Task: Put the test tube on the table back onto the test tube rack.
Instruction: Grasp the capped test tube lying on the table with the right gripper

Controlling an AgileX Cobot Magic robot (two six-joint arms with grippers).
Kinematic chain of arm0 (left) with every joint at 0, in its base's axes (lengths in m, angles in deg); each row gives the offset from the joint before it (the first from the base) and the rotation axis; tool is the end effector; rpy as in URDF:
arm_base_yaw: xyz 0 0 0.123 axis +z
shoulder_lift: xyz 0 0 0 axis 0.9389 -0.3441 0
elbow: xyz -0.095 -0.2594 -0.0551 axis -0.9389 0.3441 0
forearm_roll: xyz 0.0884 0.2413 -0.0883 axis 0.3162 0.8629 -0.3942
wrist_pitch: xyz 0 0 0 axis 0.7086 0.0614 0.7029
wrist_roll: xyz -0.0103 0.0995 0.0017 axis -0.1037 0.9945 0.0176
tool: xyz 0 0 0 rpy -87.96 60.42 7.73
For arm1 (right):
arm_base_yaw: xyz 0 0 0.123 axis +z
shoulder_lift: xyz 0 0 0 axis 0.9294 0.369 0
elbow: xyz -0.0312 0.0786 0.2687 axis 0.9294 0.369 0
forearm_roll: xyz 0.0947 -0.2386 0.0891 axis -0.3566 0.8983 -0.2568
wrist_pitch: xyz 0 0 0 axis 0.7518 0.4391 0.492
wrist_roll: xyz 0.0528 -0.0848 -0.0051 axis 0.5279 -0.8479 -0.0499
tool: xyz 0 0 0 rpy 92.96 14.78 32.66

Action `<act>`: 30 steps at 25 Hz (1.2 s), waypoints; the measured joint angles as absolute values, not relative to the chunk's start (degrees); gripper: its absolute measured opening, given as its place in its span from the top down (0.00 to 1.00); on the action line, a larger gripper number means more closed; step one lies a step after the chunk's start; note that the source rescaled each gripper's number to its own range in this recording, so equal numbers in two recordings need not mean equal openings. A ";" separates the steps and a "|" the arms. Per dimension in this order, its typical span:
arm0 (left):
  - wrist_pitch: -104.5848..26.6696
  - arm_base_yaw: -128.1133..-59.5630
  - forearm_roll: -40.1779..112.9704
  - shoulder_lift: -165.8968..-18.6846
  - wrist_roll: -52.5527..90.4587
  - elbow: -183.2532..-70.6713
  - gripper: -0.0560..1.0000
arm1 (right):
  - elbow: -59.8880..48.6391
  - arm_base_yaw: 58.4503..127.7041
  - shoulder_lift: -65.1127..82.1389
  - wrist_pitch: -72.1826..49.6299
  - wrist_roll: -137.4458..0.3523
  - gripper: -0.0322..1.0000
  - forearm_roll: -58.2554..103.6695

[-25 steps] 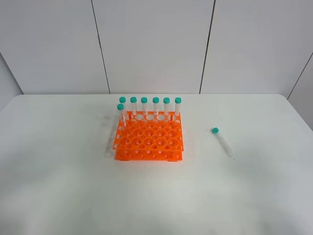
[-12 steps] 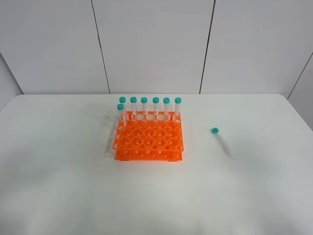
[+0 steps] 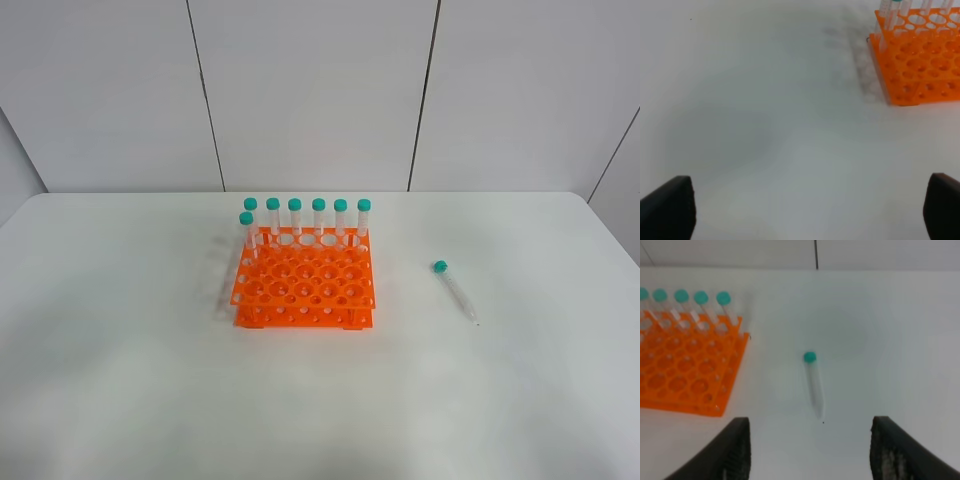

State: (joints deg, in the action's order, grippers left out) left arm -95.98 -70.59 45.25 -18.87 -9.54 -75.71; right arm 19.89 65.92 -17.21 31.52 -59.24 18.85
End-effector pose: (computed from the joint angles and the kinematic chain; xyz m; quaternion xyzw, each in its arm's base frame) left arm 0.0239 -0.0074 0.2813 0.0483 0.8519 -0.0184 0.5212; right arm 0.1773 0.0085 0.3692 -0.0645 0.8986 0.0401 0.4321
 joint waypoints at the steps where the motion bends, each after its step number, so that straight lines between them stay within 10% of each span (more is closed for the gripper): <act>1: -95.98 -70.59 45.25 -18.87 -9.54 -75.71 0.00 | 18.26 65.92 -13.83 31.52 -59.75 0.36 18.56; 30: -95.98 -70.59 45.25 -18.87 -9.54 -75.71 0.00 | 3.39 74.06 43.88 25.59 -51.47 0.36 28.36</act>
State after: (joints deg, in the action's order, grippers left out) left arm -95.98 -70.59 45.25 -18.87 -9.54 -75.71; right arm 3.39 74.06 43.88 25.59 -51.47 28.36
